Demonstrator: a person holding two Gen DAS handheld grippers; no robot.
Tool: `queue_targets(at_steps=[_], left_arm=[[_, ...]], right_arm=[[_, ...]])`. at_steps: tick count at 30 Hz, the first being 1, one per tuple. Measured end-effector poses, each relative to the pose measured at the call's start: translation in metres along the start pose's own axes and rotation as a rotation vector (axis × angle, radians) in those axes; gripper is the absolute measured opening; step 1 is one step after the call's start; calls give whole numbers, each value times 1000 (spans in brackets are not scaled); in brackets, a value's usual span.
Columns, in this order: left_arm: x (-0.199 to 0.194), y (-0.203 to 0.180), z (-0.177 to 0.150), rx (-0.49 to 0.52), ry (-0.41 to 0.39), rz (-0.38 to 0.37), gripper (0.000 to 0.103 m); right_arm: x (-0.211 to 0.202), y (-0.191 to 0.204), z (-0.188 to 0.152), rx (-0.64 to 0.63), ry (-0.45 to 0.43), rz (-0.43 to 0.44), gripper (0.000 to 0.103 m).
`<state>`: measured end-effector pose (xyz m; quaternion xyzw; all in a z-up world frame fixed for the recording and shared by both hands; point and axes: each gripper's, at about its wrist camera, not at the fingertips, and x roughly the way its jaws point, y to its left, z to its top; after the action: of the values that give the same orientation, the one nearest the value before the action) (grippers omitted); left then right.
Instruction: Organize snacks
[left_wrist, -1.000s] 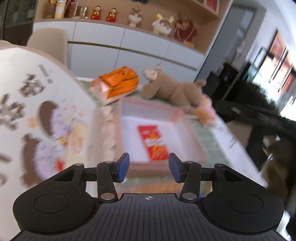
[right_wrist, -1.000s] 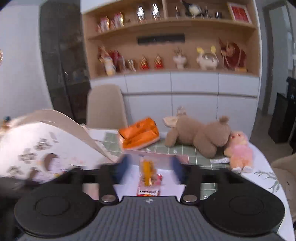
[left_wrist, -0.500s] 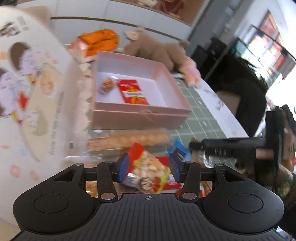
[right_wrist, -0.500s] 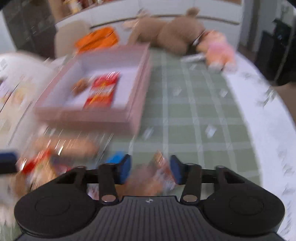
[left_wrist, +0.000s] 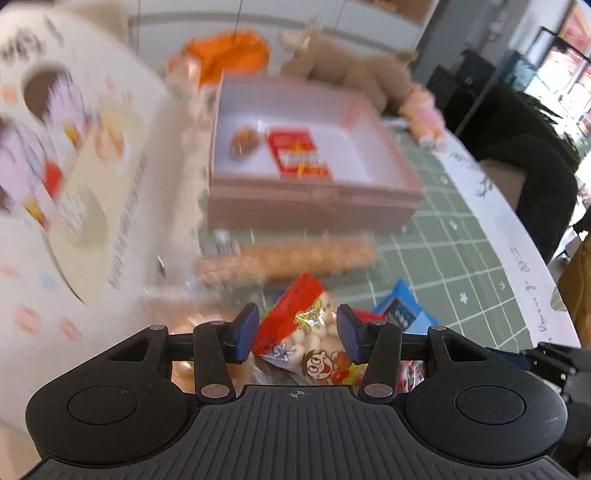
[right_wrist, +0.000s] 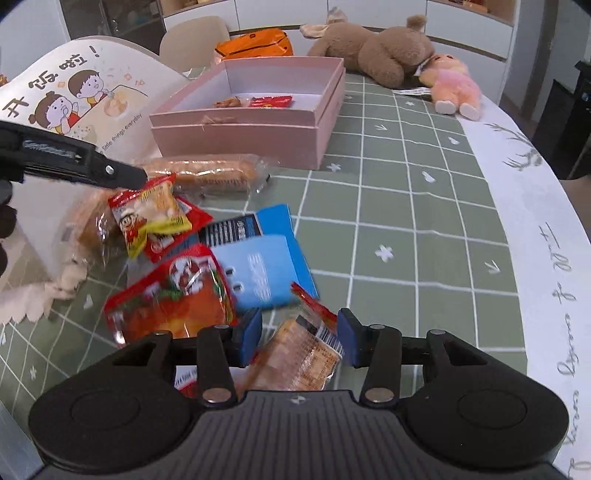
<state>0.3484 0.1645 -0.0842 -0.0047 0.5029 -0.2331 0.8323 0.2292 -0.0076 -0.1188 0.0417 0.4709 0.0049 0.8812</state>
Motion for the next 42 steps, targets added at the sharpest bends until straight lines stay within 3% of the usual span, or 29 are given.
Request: queue_targets(at_steps=[4, 11, 14, 18, 22, 25, 30, 33, 36, 39, 42], left_arm=[[18, -17, -5, 29, -9, -21, 53], [-2, -28, -36, 139, -2, -71, 45], [-15, -22, -53, 186, 34, -43, 45], [-27, 3, -63, 99, 61, -53, 41], [-51, 24, -62, 6, -1, -60, 41], [-68, 30, -57, -2, -54, -48, 41], [-67, 28, -39, 8, -91, -48, 41], [-53, 16, -26, 43, -89, -90, 41], [-25, 1, -14, 73, -57, -129, 41], [7, -17, -5, 115, -24, -137, 41], [33, -33, -3, 168, 12, -108, 41]], right_arm=[[-1, 4, 0, -26, 5, -14, 48], [-19, 16, 5, -110, -77, 7, 58], [-17, 26, 10, -136, -86, 48, 58], [-10, 52, 20, -220, -93, 117, 58], [-3, 89, 30, -341, -109, 196, 64], [12, 112, 36, -372, -86, 225, 70], [35, 145, 31, -379, -51, 149, 69], [24, 148, 20, -410, -51, 109, 56], [10, 124, 11, -338, -24, 104, 47], [-4, 94, 4, -255, -17, 56, 46], [-13, 66, -4, -202, -16, -53, 46]])
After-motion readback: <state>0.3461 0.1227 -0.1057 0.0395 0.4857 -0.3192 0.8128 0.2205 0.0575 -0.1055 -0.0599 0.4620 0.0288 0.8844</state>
